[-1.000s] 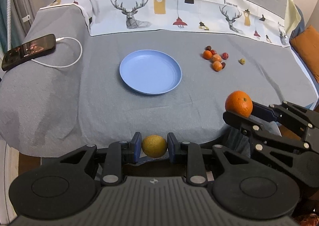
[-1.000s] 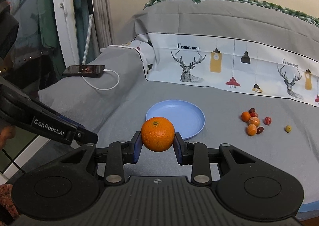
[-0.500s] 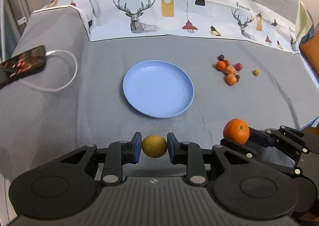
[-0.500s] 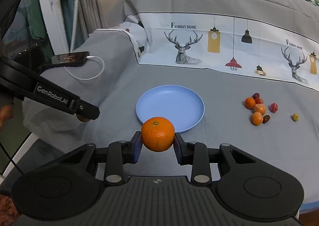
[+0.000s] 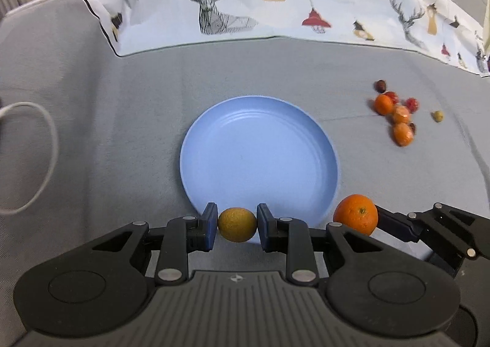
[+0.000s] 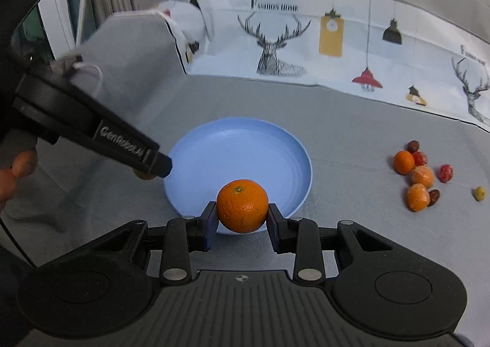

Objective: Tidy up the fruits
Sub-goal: 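Carry the yellow fruit and mandarin in both tools over the blue plate, then open both tools to drop the fruits onto the blue plate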

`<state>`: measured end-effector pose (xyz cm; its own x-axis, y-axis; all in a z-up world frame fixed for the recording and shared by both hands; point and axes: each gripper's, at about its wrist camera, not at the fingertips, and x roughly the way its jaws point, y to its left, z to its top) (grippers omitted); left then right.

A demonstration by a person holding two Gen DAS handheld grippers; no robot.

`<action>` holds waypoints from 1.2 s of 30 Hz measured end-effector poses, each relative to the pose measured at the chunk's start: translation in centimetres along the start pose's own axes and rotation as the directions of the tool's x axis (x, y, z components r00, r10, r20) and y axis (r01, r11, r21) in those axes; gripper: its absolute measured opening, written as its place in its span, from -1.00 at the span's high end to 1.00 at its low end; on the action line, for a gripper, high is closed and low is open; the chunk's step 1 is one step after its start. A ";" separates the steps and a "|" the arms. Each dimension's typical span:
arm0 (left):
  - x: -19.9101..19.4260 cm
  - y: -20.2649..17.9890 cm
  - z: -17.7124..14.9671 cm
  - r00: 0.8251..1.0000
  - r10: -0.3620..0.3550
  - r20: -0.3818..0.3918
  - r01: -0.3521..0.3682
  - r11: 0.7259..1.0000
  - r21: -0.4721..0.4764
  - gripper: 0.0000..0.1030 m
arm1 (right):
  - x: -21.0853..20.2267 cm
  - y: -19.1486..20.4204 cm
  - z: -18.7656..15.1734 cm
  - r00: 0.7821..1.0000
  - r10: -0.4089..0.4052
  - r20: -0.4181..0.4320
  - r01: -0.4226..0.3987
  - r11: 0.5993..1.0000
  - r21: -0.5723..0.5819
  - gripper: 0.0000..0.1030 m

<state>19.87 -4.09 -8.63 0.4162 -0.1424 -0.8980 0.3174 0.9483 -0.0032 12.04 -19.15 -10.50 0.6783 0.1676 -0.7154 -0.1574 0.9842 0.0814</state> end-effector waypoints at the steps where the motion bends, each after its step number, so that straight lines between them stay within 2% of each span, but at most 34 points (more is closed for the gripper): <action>1: 0.8 0.0 0.3 1.000 0.010 -0.007 -0.010 1.000 0.000 0.41 | 0.9 0.0 0.0 1.000 -0.001 -0.006 0.001 1.000 -0.007 0.32; 4: 3.0 -0.3 0.9 0.999 0.033 -0.016 -0.033 0.999 0.022 0.41 | 3.1 -0.1 0.1 1.000 -0.010 -0.027 0.010 1.000 -0.019 0.32; 7: 4.8 -0.3 1.3 0.999 0.024 -0.035 -0.023 0.999 0.033 0.41 | 5.0 -0.5 0.3 0.998 -0.009 -0.055 0.009 1.000 -0.011 0.31; 9: 5.3 -0.2 1.6 1.000 0.000 -0.009 0.001 0.999 0.053 0.33 | 6.0 -0.7 0.5 0.998 -0.007 -0.068 0.007 1.000 -0.005 0.30; 10: 5.1 -0.2 1.6 1.000 -0.014 0.017 0.013 0.998 0.062 0.19 | 6.5 -0.7 0.6 0.997 -0.009 -0.076 0.008 1.000 -0.006 0.29; 12: 4.1 0.3 1.8 0.997 -0.030 0.071 0.025 0.998 0.063 -0.80 | 7.0 -0.9 1.1 0.996 -0.027 -0.082 0.027 1.000 -0.002 0.21; 13: 3.2 0.7 1.7 0.994 -0.025 0.110 0.019 0.999 0.049 -0.93 | 6.9 -1.0 1.4 0.997 -0.031 -0.075 0.031 1.000 0.000 -0.02; 14: 2.2 1.0 1.4 0.989 -0.021 0.146 0.015 0.999 0.037 -0.99 | 6.5 -1.1 1.6 0.997 -0.032 -0.063 0.032 0.999 -0.002 -0.16; 15: 1.4 1.2 1.1 0.986 -0.020 0.165 0.014 0.999 0.037 -0.99 | 5.9 -1.2 1.7 0.998 -0.034 -0.050 0.034 0.999 -0.002 -0.39; 16: 0.7 1.4 0.6 0.987 -0.017 0.160 0.010 0.999 0.045 -0.99 | 5.1 -1.3 1.7 0.999 -0.036 -0.036 0.036 0.999 0.000 -0.50; 19: -1.0 1.9 -1.6 0.991 0.007 0.133 -0.010 1.000 0.023 -0.99 | 2.6 -1.4 0.8 0.999 -0.027 -0.034 0.028 1.000 0.009 -0.56; 24: -3.7 2.2 -6.6 0.996 0.086 0.023 -0.085 0.996 -0.034 -0.99 | -1.8 -0.2 -2.1 0.998 0.006 -0.068 -0.003 0.999 0.046 -0.67; 27: -5.4 2.1 -8.8 0.994 0.100 -0.041 -0.102 0.993 -0.064 -0.99 | -4.6 1.4 -3.1 0.998 0.009 -0.058 -0.007 0.999 0.047 -0.76; 30: -7.2 1.7 -10.5 0.994 0.103 -0.028 -0.105 0.991 -0.079 -0.99 | -6.9 2.6 -3.8 1.000 -0.005 -0.023 0.005 1.000 0.017 -0.81; 36: -10.6 0.1 -12.9 0.991 0.129 0.046 -0.127 0.991 -0.038 -0.99 | -11.4 3.6 -4.4 0.996 -0.045 0.075 0.043 0.999 0.021 -0.86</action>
<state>4.48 1.14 -4.80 0.4926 -0.0322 -0.8696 0.2294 0.9688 0.0941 0.59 -17.79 -5.11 0.7365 0.1271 -0.6644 -0.1126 0.9915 0.0649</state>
